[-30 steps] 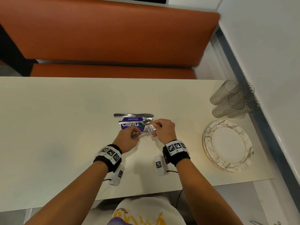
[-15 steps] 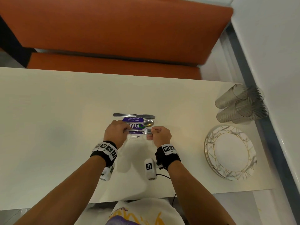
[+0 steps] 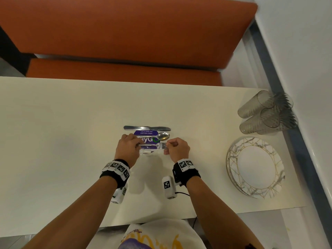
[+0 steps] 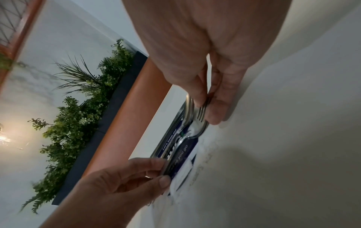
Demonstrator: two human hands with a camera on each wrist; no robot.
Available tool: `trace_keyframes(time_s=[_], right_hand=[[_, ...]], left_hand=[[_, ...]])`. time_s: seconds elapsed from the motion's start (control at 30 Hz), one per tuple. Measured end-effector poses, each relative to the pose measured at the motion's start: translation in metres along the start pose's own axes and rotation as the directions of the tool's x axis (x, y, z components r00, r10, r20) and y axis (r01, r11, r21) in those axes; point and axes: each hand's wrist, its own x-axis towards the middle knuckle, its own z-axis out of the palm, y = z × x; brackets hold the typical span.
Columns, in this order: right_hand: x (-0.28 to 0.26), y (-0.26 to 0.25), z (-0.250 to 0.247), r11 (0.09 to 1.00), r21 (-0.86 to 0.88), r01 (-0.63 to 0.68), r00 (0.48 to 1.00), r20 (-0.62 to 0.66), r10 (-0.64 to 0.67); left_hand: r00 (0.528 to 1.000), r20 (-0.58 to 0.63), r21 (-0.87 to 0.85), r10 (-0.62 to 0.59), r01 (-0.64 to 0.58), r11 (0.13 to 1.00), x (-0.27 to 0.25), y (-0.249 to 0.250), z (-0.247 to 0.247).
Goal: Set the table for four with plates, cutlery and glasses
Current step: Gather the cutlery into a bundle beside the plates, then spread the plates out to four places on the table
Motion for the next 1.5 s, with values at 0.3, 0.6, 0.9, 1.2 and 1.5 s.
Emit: trace_keyframes(time_s=[0.3,0.6,0.9,1.2,1.5], right_hand=[[0.002,0.001,-0.007,1.000,-0.017,-0.021,0.999,0.029,0.022],[0.001,0.001,-0.014,0.991,-0.133,0.002,0.999,0.048,0.004],[-0.036,0.015,-0.053,0.988,-0.141,0.070,0.998,0.013,-0.068],[-0.067,0.034,-0.159,0.990,-0.025,0.136,0.980,-0.143,-0.138],[-0.022,0.085,-0.303,0.987,-0.114,0.110,0.947,-0.290,-0.139]], left_hand=[[1.000,0.020,0.035,0.010,-0.011,0.999,0.000,0.002,-0.003],[0.997,0.077,0.059,-0.010,0.006,0.998,-0.002,0.009,-0.015],[0.989,0.086,-0.043,0.121,-0.117,0.992,-0.018,0.046,-0.015],[0.911,0.315,-0.120,0.267,-0.241,0.963,-0.022,0.152,0.028],[0.846,0.415,-0.166,0.335,-0.291,0.942,-0.001,0.273,0.109]])
